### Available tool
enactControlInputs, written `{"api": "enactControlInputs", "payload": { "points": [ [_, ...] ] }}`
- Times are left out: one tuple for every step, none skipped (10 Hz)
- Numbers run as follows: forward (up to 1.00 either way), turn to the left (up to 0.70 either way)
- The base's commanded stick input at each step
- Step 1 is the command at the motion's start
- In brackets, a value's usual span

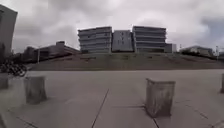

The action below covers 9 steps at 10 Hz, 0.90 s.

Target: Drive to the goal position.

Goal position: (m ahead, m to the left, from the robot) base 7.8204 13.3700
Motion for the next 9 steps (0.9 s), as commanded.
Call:
{"api": "enactControlInputs", "payload": {
  "points": [
    [1.00, 0.02],
    [1.00, 0.02],
    [1.00, 0.01],
    [1.00, 0.00],
    [1.00, 0.00],
    [1.00, 0.01],
    [1.00, 0.01],
    [1.00, 0.02],
    [1.00, 0.05]
  ]
}}
